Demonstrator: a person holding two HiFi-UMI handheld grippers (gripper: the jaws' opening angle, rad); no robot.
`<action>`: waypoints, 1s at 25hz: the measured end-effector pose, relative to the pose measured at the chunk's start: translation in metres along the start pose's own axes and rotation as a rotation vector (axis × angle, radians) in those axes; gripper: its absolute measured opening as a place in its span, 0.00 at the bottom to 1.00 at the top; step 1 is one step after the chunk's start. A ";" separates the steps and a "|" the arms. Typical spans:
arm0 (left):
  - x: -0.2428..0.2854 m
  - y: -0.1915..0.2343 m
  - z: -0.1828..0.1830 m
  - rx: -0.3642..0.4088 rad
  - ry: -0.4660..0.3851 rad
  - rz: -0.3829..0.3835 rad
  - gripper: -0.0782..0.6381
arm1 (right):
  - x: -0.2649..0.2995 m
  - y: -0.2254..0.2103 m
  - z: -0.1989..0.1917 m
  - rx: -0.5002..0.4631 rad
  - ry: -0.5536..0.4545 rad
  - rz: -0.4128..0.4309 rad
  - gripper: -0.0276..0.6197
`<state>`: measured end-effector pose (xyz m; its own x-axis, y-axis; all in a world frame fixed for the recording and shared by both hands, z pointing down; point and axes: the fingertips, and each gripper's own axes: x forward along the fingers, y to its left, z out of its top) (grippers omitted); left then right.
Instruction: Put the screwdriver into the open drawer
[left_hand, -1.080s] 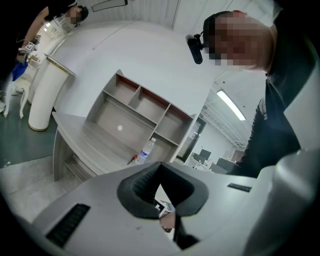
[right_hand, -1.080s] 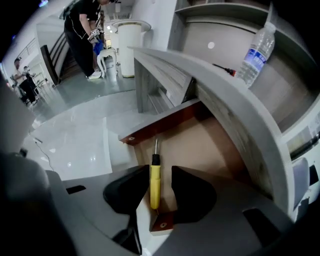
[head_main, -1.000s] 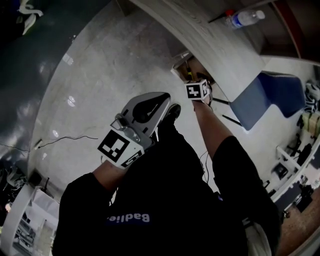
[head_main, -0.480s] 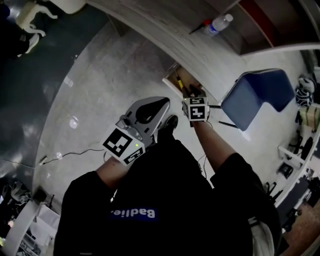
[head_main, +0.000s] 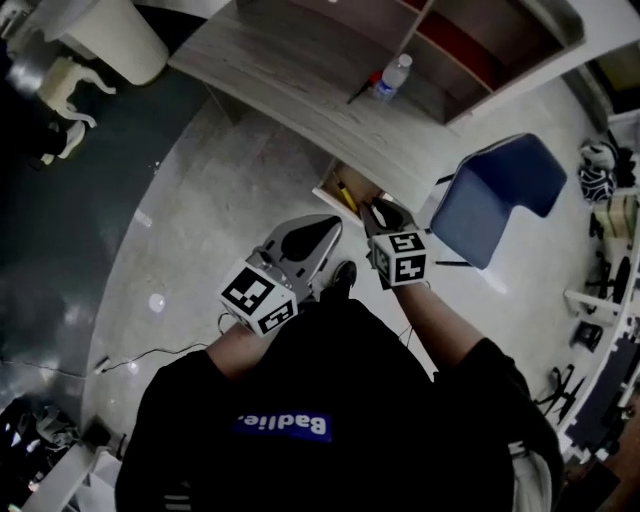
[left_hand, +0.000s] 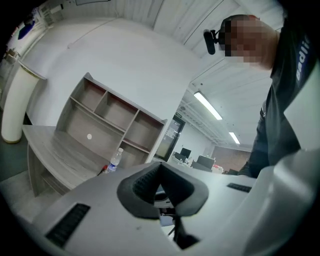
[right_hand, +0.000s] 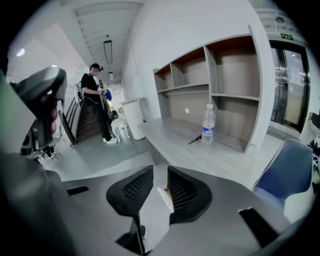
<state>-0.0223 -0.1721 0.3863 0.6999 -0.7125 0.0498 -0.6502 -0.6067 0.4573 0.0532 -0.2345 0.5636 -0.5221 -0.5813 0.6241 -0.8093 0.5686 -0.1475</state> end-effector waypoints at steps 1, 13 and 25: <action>0.001 -0.005 0.001 0.003 0.003 -0.009 0.11 | -0.010 0.002 0.006 0.005 -0.021 0.010 0.21; 0.004 -0.059 0.015 0.027 0.030 -0.115 0.11 | -0.124 0.032 0.074 0.041 -0.263 0.119 0.12; 0.007 -0.085 0.019 0.032 0.038 -0.166 0.11 | -0.176 0.060 0.105 0.058 -0.405 0.247 0.09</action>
<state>0.0319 -0.1322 0.3309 0.8085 -0.5884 0.0097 -0.5337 -0.7262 0.4334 0.0687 -0.1594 0.3641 -0.7540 -0.6198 0.2177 -0.6558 0.6912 -0.3036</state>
